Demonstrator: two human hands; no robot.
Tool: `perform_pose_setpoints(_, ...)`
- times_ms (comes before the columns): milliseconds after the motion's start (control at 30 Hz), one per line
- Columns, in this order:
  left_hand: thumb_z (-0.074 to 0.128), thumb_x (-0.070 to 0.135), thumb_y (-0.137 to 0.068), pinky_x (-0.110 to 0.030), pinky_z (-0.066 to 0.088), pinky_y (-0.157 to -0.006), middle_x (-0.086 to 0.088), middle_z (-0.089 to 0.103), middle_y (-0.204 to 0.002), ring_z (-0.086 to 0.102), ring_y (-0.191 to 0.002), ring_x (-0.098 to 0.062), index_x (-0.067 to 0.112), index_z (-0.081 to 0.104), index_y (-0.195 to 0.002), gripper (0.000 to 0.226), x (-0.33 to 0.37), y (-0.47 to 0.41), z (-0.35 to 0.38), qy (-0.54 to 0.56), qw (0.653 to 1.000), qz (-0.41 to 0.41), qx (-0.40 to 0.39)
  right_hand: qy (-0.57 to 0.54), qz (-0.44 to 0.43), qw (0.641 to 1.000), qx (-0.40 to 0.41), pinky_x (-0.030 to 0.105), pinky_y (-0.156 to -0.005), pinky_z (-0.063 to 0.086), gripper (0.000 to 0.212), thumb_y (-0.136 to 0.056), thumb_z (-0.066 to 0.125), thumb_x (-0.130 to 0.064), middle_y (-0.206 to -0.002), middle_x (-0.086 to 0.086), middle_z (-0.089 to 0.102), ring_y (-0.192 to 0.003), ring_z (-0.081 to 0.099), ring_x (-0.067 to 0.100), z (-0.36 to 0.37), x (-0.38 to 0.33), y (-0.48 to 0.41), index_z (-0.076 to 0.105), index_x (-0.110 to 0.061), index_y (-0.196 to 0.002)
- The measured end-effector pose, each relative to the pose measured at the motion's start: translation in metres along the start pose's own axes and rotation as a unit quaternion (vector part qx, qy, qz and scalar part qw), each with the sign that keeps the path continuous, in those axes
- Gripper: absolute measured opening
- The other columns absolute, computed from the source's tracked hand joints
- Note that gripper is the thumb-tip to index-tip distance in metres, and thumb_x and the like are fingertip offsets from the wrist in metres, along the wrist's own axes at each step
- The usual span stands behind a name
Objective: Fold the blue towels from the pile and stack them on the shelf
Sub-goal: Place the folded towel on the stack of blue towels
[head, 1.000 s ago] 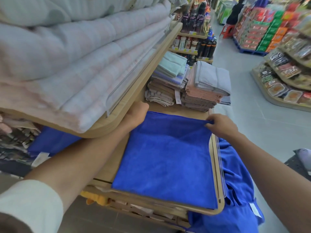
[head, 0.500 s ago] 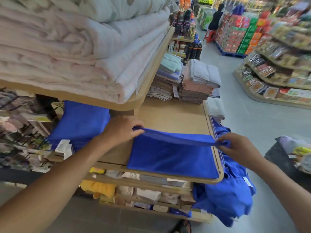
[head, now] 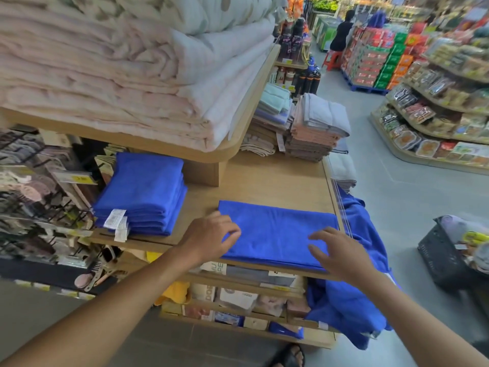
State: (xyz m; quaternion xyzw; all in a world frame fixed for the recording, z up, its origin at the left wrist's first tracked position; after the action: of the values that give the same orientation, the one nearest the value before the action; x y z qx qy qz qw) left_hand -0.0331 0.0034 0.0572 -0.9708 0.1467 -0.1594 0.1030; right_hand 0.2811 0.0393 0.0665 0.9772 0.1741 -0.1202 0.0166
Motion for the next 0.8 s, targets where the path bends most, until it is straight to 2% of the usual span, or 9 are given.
perform_pose_setpoints(67,0.049,0.033,-0.101,-0.032,0.05,-0.088,0.01,0.067,-0.118,0.056,-0.114,-0.014,0.029,0.07,-0.118,0.028,0.017,-0.029,0.009,0.033,0.999,0.002,0.03,-0.075,-0.031,0.997,0.015,0.029,-0.09,0.046,0.039,-0.101,0.052,-0.042,-0.135,-0.012,0.058,-0.122,0.056,0.013,0.021,-0.04,-0.031,0.059,-0.03,-0.137)
perform_pose_setpoints(100,0.049,0.028,-0.102,-0.035,0.045,-0.101,0.004,0.063,-0.132,0.051,-0.126,-0.018,0.023,0.066,-0.129,0.033,0.024,-0.043,0.018,0.036,0.999,-0.012,0.022,-0.094,-0.039,0.994,0.024,0.033,-0.1,0.044,0.042,-0.102,0.052,-0.035,-0.142,-0.006,0.056,-0.13,0.051,0.017,0.031,-0.059,-0.045,0.056,-0.024,-0.142)
perform_pose_setpoints(200,0.037,0.033,-0.106,-0.04,0.02,-0.123,0.0,0.032,-0.163,0.021,-0.153,-0.019,0.017,0.037,-0.155,0.051,0.025,-0.064,0.058,-0.004,0.994,-0.091,-0.06,-0.075,-0.028,0.996,0.029,0.037,-0.117,0.032,0.05,-0.104,0.049,-0.028,-0.157,0.007,0.045,-0.145,0.039,0.025,0.061,-0.092,-0.076,0.045,-0.011,-0.151)
perform_pose_setpoints(267,0.029,0.043,-0.107,-0.043,0.008,-0.127,0.005,0.014,-0.169,0.006,-0.156,-0.016,0.02,0.02,-0.161,0.06,0.014,-0.058,0.082,-0.035,0.985,-0.127,-0.112,-0.055,0.01,0.998,0.007,0.04,-0.124,0.022,0.057,-0.106,0.041,-0.037,-0.165,0.005,0.032,-0.153,0.025,0.023,0.079,-0.086,-0.082,0.035,-0.012,-0.157)
perform_pose_setpoints(333,0.023,0.052,-0.105,-0.043,0.001,-0.127,0.008,0.007,-0.17,0.0,-0.157,-0.015,0.024,0.012,-0.163,0.065,0.003,-0.05,0.094,-0.049,0.982,-0.135,-0.125,-0.017,0.028,0.999,-0.001,0.043,-0.127,0.014,0.065,-0.105,0.033,-0.051,-0.169,0.0,0.023,-0.157,0.015,0.019,0.088,-0.069,-0.079,0.027,-0.016,-0.16)
perform_pose_setpoints(433,0.017,0.058,-0.102,-0.041,-0.002,-0.127,0.009,0.004,-0.17,-0.003,-0.157,-0.013,0.027,0.008,-0.163,0.069,-0.004,-0.048,0.099,-0.055,0.984,-0.128,-0.115,0.028,0.049,0.998,-0.003,0.043,-0.128,0.004,0.08,-0.099,0.017,-0.068,-0.171,-0.005,0.015,-0.158,0.007,0.014,0.09,-0.036,-0.068,0.019,-0.02,-0.163)
perform_pose_setpoints(533,0.013,0.06,-0.1,-0.04,-0.004,-0.127,0.009,0.002,-0.17,-0.004,-0.156,-0.013,0.027,0.007,-0.163,0.071,-0.006,-0.048,0.102,-0.059,0.984,-0.124,-0.109,0.038,0.105,0.994,0.0,0.042,-0.127,-0.001,0.088,-0.094,0.007,-0.074,-0.171,-0.007,0.006,-0.158,0.0,0.013,0.085,0.003,-0.054,0.011,-0.021,-0.164)
perform_pose_setpoints(667,0.007,0.062,-0.097,-0.04,-0.004,-0.127,0.01,0.001,-0.17,-0.005,-0.156,-0.012,0.028,0.006,-0.162,0.074,-0.008,-0.048,0.104,-0.057,0.985,-0.121,-0.111,0.034,0.153,0.988,0.009,0.041,-0.127,0.002,0.084,-0.098,0.013,-0.071,-0.172,-0.002,0.004,-0.158,0.001,0.017,0.075,0.033,-0.039,0.009,-0.019,-0.164)
perform_pose_setpoints(800,0.009,0.062,-0.098,-0.04,-0.004,-0.126,0.011,0.002,-0.17,-0.004,-0.156,-0.01,0.029,0.006,-0.162,0.072,-0.018,-0.045,0.099,-0.071,0.984,-0.125,-0.1,0.033,0.14,0.989,0.016,0.038,-0.128,0.01,0.079,-0.105,0.03,-0.057,-0.17,0.013,0.012,-0.157,0.008,0.027,0.07,0.025,-0.03,0.012,-0.005,-0.162)
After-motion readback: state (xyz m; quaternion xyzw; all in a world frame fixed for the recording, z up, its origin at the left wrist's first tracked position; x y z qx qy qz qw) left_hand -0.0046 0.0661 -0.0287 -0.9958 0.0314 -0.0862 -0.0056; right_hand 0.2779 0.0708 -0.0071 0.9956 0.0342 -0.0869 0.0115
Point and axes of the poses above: each hand's wrist, its own y-axis away from the middle knuckle, its own z-axis out of the palm, x = y × z, the point moved 6 cm from there along -y, towards the middle knuckle
